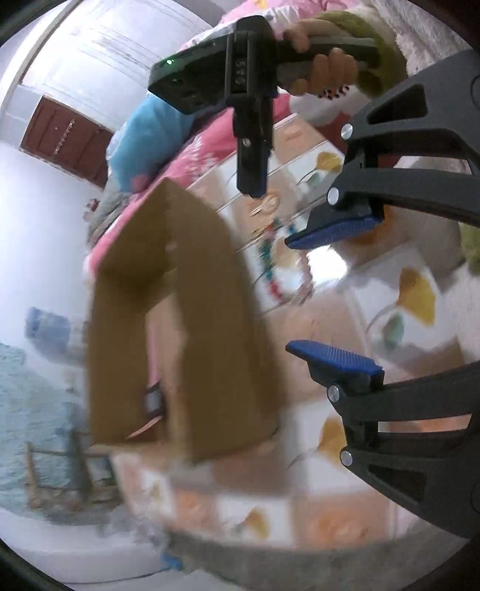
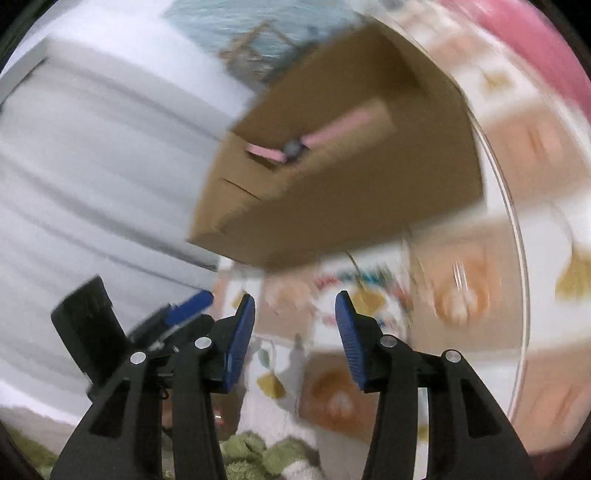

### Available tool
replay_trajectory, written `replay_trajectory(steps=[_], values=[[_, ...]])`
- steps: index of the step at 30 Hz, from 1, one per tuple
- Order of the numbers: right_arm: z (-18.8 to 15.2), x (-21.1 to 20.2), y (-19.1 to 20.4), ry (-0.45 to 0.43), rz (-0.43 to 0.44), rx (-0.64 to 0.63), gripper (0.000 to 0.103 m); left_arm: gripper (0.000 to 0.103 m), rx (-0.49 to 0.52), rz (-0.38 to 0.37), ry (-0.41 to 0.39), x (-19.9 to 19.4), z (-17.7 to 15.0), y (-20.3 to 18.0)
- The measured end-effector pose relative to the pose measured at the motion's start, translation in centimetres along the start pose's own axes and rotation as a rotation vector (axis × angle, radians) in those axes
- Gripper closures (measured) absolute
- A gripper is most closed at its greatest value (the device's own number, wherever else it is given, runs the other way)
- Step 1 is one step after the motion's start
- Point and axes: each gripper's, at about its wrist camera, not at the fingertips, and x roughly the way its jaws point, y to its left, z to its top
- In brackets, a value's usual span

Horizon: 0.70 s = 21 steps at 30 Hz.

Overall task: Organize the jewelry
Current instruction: 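Move the right tool back to the multicolour bead bracelet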

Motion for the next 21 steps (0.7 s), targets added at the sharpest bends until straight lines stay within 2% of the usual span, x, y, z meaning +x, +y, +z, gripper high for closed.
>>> replay_trajectory(steps=[1,3,4,9,16,19,21], values=[[-0.3,0.4,-0.5,0.005,-0.027,0.013,0.066,0.055,-0.009,-0.003,0.010,0.7,-0.2,0.0],[-0.6,0.5,-0.5,0.006,-0.065,0.000,0.066,0.064,-0.020,-0.012,0.028,2.3,-0.3,-0.2],[-0.5,0.6,-0.4,0.006,-0.077,-0.013,0.066,0.064,-0.021,-0.009,0.029,2.9,-0.1,-0.3],[-0.6,-0.2,0.1,-0.021,-0.127,-0.071,0.066,0.072,-0.014,0.048,0.082,6.2,0.9,-0.5],[-0.8,-0.8,-0.5,-0.025,-0.185,-0.080,0.066,0.073,0.005,0.065,0.170,9.0,0.9,-0.3],[-0.9,-1.1,-1.0,-0.027,-0.193,-0.077,0.066,0.081,0.037,0.100,0.170,9.3,1.1,-0.7],[-0.9,-1.1,-1.5,-0.025,-0.187,-0.067,0.066,0.094,0.057,0.119,0.174,9.4,1.2,-1.0]])
